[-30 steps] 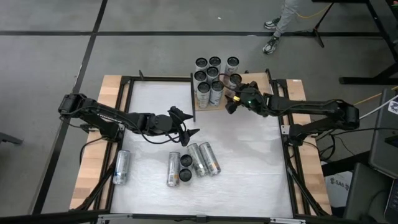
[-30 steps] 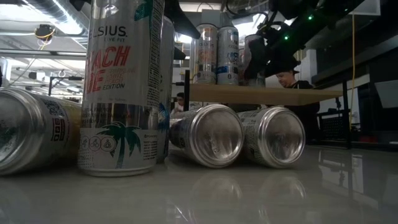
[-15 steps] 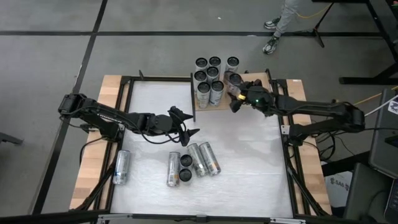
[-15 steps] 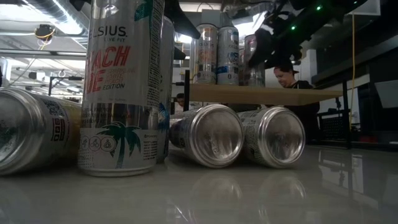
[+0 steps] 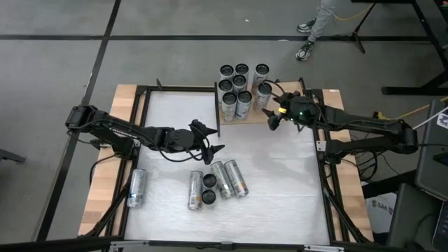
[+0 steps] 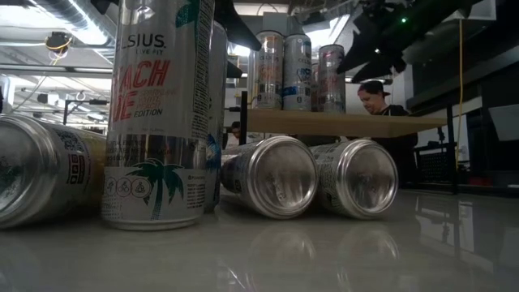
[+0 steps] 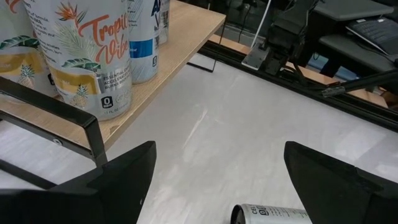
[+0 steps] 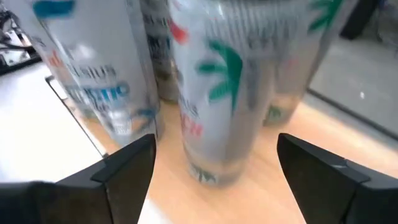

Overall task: Place canned beverage on shelf
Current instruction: Put the pink soda can on the shelf aligned with the other pink soda can, then put the pink soda can on the shelf aligned with the other pink soda cans

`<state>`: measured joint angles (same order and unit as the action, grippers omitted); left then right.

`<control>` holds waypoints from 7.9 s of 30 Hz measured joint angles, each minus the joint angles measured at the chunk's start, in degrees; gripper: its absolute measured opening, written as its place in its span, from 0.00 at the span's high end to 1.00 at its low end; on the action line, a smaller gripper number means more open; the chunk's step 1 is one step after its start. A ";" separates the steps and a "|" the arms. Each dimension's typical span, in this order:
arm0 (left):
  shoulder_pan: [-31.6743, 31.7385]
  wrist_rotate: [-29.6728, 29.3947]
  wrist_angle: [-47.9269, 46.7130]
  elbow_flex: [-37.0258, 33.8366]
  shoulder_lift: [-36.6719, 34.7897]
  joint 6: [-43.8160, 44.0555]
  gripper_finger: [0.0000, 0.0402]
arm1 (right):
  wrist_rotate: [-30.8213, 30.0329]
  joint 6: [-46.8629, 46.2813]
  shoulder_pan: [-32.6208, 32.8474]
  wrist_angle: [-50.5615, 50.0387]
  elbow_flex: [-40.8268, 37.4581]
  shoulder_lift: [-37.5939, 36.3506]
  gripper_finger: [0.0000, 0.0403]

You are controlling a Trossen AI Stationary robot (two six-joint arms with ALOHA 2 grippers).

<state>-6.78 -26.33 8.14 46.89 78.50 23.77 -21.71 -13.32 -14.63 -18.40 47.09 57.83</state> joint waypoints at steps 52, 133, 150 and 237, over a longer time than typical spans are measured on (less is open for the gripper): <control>0.02 -1.70 0.00 0.00 0.02 -0.33 0.13 | -5.72 -5.17 4.81 5.46 -0.02 7.89 0.20; -18.73 -1.18 5.04 3.97 -7.74 -4.97 0.13 | -4.75 -14.46 33.23 8.08 -0.04 5.74 0.20; -44.32 -41.70 5.57 7.61 7.05 13.38 0.13 | -4.23 -16.38 42.24 8.20 -0.04 8.50 0.20; -37.92 -24.91 8.95 12.26 26.23 26.40 0.41 | -4.27 -16.35 43.87 7.98 -0.04 8.50 0.20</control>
<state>-44.70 -51.24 17.09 59.15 104.73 50.17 -25.98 -29.67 29.23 -10.41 47.05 66.32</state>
